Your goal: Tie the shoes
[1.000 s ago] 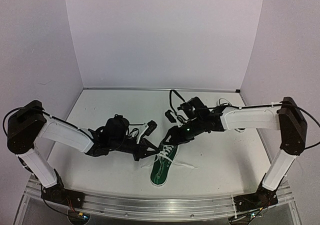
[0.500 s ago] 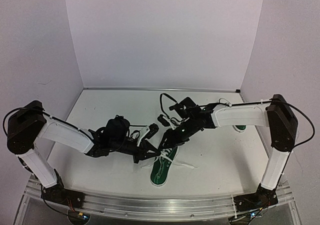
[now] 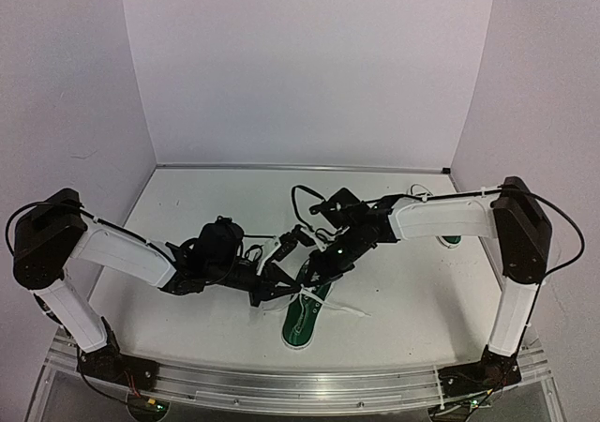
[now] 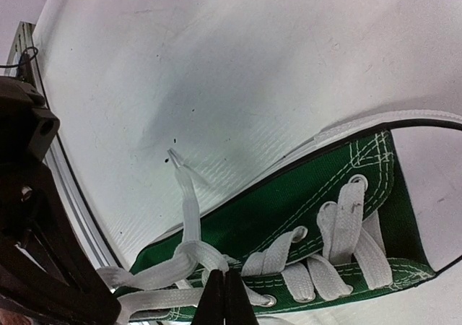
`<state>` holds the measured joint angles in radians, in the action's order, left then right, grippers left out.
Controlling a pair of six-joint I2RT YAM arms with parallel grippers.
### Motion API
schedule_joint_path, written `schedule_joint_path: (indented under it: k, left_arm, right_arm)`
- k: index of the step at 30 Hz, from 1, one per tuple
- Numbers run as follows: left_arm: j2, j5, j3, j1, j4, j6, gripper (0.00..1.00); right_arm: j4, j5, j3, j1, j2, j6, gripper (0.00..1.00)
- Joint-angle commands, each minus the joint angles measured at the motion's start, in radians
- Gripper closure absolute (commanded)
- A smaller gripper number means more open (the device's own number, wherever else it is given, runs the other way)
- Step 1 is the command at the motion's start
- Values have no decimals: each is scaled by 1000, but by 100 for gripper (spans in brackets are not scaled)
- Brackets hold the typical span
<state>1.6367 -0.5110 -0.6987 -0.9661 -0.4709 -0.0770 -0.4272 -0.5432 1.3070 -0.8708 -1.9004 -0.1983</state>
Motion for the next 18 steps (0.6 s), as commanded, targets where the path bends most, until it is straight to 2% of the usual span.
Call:
schedule_joint_path:
  k: [1,18]
  left_arm:
    - [-2,30,-32,-4,-5,-8,100]
    - [33,232,-81,24,43,-147,100]
  right_arm:
    - [-14,58,-13,-5,98,3,100]
    - [223,99,-219,-4,223,-139,100]
